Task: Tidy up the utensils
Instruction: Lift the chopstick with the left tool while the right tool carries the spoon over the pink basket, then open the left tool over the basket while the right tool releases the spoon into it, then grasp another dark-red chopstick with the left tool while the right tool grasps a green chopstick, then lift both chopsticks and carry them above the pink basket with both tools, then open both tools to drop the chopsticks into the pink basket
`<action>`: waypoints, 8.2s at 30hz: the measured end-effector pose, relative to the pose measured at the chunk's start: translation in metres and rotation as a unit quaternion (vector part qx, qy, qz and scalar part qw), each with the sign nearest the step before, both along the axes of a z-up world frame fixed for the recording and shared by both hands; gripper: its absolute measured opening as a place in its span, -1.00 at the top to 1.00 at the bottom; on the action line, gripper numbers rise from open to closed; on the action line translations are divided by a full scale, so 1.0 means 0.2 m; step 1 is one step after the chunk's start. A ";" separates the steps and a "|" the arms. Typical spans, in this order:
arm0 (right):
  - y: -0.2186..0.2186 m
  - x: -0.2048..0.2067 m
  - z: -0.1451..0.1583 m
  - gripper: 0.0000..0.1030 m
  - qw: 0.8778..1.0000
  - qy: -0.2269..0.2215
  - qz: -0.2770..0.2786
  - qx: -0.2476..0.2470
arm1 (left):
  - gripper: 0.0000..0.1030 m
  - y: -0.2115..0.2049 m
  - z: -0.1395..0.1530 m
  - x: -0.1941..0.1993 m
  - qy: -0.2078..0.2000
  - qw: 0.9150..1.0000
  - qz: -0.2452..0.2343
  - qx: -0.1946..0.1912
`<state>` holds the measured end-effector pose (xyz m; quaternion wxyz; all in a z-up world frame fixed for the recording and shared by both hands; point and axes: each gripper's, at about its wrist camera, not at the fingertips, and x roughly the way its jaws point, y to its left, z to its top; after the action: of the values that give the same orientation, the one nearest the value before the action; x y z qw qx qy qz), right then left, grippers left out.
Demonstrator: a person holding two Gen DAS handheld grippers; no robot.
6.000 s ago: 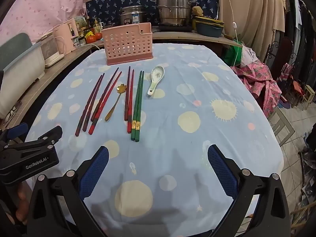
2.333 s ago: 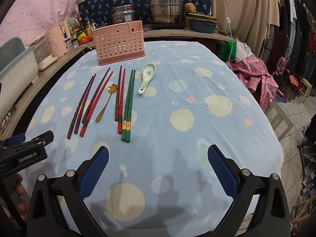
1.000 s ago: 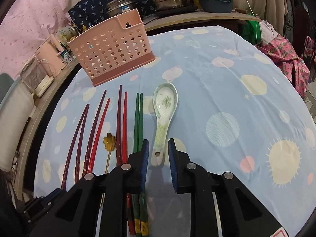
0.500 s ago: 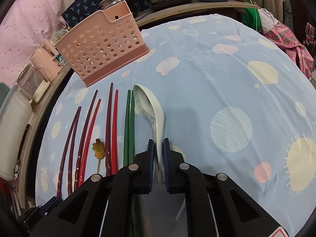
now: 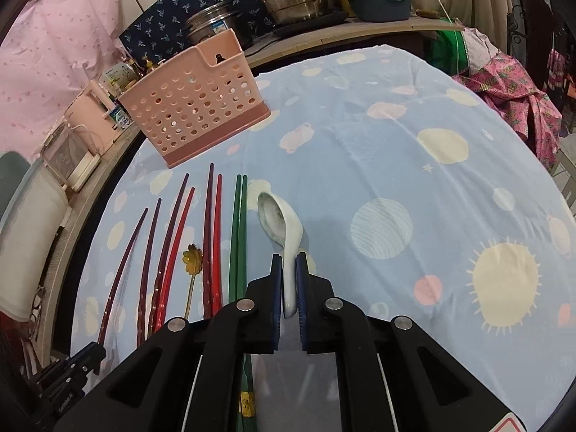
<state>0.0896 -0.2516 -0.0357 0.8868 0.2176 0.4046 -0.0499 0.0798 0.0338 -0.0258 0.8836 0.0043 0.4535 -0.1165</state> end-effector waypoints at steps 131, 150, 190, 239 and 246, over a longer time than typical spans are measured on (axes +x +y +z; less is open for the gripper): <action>0.26 -0.32 -0.14 0.54 0.993 0.020 0.075 -0.087 | -0.01 -0.18 -0.14 0.01 -0.004 1.000 -0.022 0.009; 0.23 -0.34 -0.14 0.72 0.993 0.020 0.077 -0.084 | 0.62 -0.15 -0.15 -0.06 -0.024 0.999 -0.025 0.037; -0.12 -0.15 0.60 0.86 0.988 -0.147 0.035 -0.023 | 0.86 0.03 0.61 0.22 -0.121 0.989 0.009 -0.084; -0.17 1.11 0.89 0.86 0.974 -0.220 0.044 0.005 | 0.86 -0.44 1.06 1.34 -0.229 0.965 -0.006 -0.127; -0.17 1.14 0.80 0.84 0.979 -0.200 0.040 0.004 | 0.86 -0.44 0.97 1.37 -0.212 0.970 -0.002 -0.117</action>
<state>0.3174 -0.2865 0.1234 0.9503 0.2101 0.2276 0.0322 0.3541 -0.0535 0.1682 0.9535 -0.0738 0.2393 -0.1675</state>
